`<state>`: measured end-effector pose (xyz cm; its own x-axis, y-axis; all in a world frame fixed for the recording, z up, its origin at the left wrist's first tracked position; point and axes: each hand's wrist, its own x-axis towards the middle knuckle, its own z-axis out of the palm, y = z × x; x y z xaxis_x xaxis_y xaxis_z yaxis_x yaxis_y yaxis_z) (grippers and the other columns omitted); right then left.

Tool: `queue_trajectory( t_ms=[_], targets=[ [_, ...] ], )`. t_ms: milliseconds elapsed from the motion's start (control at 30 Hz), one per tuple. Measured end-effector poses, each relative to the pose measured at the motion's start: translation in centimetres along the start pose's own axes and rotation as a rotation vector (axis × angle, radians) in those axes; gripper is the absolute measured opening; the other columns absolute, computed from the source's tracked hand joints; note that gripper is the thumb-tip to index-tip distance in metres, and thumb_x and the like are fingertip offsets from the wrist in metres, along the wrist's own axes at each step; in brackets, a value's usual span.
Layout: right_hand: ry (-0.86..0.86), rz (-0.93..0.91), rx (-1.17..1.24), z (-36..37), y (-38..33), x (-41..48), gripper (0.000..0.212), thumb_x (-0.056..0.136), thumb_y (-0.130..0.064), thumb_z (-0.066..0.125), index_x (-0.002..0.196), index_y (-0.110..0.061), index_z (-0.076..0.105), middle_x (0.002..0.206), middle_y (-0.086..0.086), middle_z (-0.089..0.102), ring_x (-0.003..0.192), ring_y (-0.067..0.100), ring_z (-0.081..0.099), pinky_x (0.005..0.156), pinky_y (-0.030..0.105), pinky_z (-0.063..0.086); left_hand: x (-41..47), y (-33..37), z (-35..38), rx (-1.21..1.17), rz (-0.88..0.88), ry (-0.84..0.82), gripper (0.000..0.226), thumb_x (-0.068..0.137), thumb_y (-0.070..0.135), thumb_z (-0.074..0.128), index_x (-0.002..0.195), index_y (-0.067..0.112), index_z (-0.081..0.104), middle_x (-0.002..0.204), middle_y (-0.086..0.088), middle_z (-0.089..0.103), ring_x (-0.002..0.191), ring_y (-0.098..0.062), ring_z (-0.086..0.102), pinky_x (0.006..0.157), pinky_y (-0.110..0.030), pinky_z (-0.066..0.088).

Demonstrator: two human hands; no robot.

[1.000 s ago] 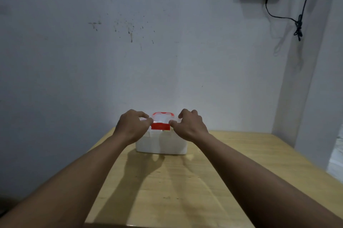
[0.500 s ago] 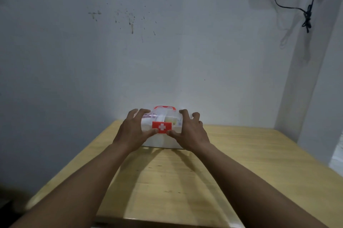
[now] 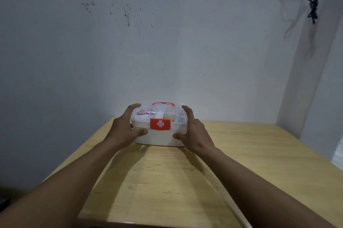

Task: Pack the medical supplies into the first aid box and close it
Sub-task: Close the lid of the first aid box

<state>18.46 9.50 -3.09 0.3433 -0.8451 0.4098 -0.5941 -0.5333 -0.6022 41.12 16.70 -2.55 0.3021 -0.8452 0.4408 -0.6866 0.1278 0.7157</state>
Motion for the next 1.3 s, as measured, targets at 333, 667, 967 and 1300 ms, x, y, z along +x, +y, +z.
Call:
queue_trajectory(
  t_ms=[333, 667, 967, 1300],
  targets=[
    [0.013, -0.007, 0.056, -2.2, 1.7, 0.1, 0.091, 0.080, -0.016, 0.077, 0.144, -0.039, 0.017, 0.116, 0.007, 0.058, 0.092, 0.020, 0.054, 0.075, 0.035, 0.054, 0.3, 2.0, 1.9, -0.075, 0.022, 0.033, 0.082, 0.070, 0.013, 0.086, 0.136, 0.035, 0.042, 0.126, 0.000, 0.057, 0.105, -0.024, 0.058, 0.071, -0.025, 0.053],
    [0.018, 0.044, 0.040, -7.8, 4.7, -0.1, 0.091, 0.082, -0.009, 0.076, 0.149, -0.030, 0.018, 0.136, 0.012, 0.053, 0.111, 0.028, 0.058, 0.089, 0.045, 0.054, 1.6, 6.3, 7.6, -0.115, 0.032, 0.023, 0.082, 0.072, 0.013, 0.085, 0.138, 0.034, 0.041, 0.135, -0.004, 0.055, 0.103, -0.018, 0.051, 0.078, -0.033, 0.054],
    [0.036, 0.117, 0.011, -10.7, 9.2, 1.0, 0.093, 0.080, -0.007, 0.078, 0.147, -0.032, 0.019, 0.131, 0.011, 0.056, 0.104, 0.024, 0.059, 0.083, 0.042, 0.056, 2.9, 8.7, 13.3, -0.136, 0.038, 0.003, 0.084, 0.072, 0.014, 0.085, 0.141, 0.032, 0.040, 0.135, -0.005, 0.057, 0.104, -0.021, 0.056, 0.084, -0.038, 0.055],
    [0.048, 0.130, -0.011, -10.8, 11.9, 2.8, 0.097, 0.078, -0.009, 0.079, 0.147, -0.036, 0.017, 0.125, 0.010, 0.057, 0.101, 0.023, 0.059, 0.081, 0.039, 0.056, 4.6, 8.8, 16.0, -0.109, 0.039, 0.019, 0.086, 0.074, 0.010, 0.083, 0.143, 0.033, 0.037, 0.137, -0.003, 0.056, 0.109, -0.022, 0.056, 0.084, -0.035, 0.053]
  ],
)
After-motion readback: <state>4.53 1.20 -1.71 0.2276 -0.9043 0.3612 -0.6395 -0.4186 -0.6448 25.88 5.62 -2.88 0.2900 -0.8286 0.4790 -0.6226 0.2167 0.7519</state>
